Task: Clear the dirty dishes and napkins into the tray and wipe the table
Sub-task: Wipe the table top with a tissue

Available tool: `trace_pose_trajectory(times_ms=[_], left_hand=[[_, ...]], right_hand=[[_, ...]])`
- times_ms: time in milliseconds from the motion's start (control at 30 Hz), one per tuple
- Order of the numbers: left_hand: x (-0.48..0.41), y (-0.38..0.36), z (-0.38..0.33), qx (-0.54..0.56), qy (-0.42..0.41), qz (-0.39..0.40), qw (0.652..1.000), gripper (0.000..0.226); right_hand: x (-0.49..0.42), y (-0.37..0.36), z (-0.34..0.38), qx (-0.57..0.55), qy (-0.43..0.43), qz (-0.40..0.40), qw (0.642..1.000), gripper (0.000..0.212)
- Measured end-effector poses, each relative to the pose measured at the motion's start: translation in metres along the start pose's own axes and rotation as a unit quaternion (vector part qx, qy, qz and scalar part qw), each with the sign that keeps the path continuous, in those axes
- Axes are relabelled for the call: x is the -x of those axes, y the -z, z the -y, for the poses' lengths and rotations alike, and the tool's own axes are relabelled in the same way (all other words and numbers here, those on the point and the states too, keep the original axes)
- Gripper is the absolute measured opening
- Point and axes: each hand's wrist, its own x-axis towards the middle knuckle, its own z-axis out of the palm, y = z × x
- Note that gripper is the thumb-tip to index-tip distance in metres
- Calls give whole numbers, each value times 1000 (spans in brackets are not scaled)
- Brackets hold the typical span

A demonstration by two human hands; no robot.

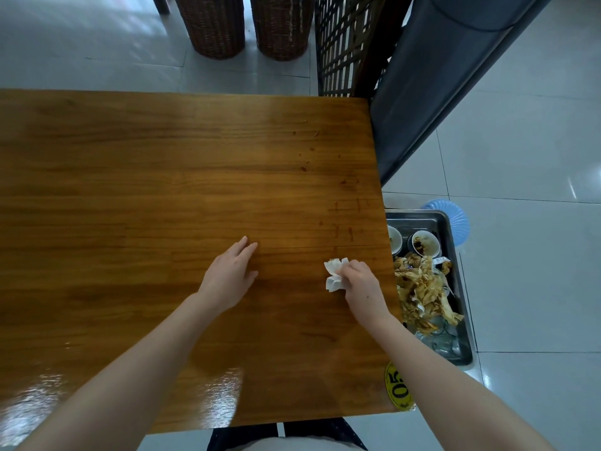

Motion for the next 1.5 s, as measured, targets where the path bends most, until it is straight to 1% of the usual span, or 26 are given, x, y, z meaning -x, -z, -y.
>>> trace_pose_trajectory(times_ms=[167,267,367,500,600,767,867,933,1000,1100,1200,1267,1400,1500], left_hand=[[-12,5,1,-30,-11,43,999,80],[-21,10,2,-53,-16,74,996,87],[-30,14,1,-72,-25,82,994,90],[-47,18,-5,-83,-30,82,993,93],[-61,20,-12,-86,-30,92,992,94],[-81,21,-19,-103,-36,95,990,95],[-91,21,-19,-108,-40,101,988,97],[-96,21,-18,-111,-39,110,987,98],[-99,20,-19,-121,-38,115,985,99],[-101,21,-18,-131,-39,119,984,100],[-100,25,-22,-133,-34,127,982,100],[-101,29,-24,-138,-33,146,979,100],[-104,40,-25,-165,-43,180,969,105],[-104,41,-25,-166,-47,181,968,107]], right_hand=[[-39,6,-5,-49,-74,-40,995,20],[-53,15,-14,-69,-128,-76,987,20],[-53,21,-22,-75,-176,-94,977,16],[-35,12,-10,-74,-154,-77,982,17],[-23,-7,14,-75,-92,-51,992,15],[-48,-13,23,-83,-63,-41,994,18],[-74,1,9,-103,-106,-81,986,21],[-85,15,-9,-95,-155,-116,976,25],[-87,27,-26,-79,-175,-127,973,25],[-77,28,-31,-61,-162,-122,977,19],[-58,13,-12,-71,-143,-111,981,17],[-44,-3,9,-81,-106,-92,987,19],[-24,-33,49,-86,2,-33,996,22],[-32,-33,46,-89,30,-7,996,21]])
